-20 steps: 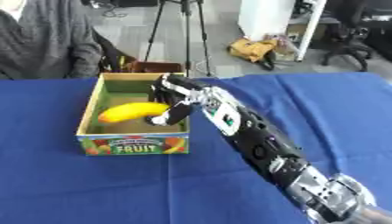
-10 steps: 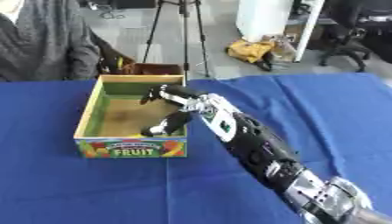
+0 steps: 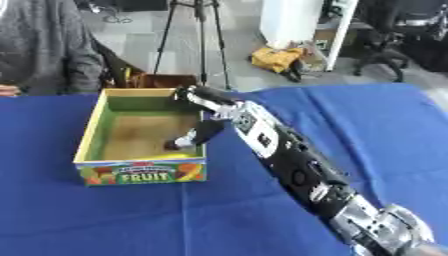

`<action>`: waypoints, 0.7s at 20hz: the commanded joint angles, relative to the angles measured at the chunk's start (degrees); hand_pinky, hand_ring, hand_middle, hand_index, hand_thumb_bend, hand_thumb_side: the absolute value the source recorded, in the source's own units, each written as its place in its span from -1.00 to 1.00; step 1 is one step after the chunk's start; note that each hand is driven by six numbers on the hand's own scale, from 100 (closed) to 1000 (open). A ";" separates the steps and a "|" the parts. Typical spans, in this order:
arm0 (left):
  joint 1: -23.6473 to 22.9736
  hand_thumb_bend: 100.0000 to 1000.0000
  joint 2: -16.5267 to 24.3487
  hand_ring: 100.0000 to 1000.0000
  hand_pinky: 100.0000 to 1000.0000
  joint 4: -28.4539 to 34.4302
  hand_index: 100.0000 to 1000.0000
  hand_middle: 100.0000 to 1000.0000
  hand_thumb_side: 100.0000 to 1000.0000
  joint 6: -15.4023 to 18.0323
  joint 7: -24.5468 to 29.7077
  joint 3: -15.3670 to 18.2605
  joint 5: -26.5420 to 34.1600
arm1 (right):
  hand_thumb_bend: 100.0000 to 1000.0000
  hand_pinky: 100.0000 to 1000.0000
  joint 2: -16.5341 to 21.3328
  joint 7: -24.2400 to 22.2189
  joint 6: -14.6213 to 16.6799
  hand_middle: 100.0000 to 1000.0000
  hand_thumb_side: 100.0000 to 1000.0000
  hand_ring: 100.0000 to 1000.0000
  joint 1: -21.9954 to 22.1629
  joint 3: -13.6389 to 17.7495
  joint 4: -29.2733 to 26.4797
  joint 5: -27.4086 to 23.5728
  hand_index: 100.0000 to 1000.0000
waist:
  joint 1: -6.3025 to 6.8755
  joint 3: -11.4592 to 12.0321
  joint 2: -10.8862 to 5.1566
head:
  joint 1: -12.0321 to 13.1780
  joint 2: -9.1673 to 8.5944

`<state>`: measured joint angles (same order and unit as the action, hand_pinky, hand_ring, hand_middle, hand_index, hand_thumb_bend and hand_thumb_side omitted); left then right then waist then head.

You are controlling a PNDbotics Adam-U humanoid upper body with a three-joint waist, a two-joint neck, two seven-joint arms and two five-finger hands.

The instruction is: Pick up objects on the table and place them in the box.

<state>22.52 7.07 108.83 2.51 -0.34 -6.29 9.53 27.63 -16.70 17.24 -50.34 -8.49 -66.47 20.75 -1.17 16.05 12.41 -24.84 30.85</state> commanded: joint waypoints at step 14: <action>-3.01 -0.32 3.58 0.25 0.48 -0.97 0.50 0.14 1.00 1.25 -7.22 6.46 -3.38 | -0.12 0.63 9.59 -3.54 -10.83 0.41 -0.06 0.52 20.45 5.04 -38.84 -39.65 0.64 | 1.49 -16.44 -1.30 | 14.44 -0.61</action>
<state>19.14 9.30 107.32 3.63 -6.77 -0.94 6.65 35.79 -20.52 7.06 -29.53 -4.87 -102.82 -17.09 0.27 -0.78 12.21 -11.54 30.66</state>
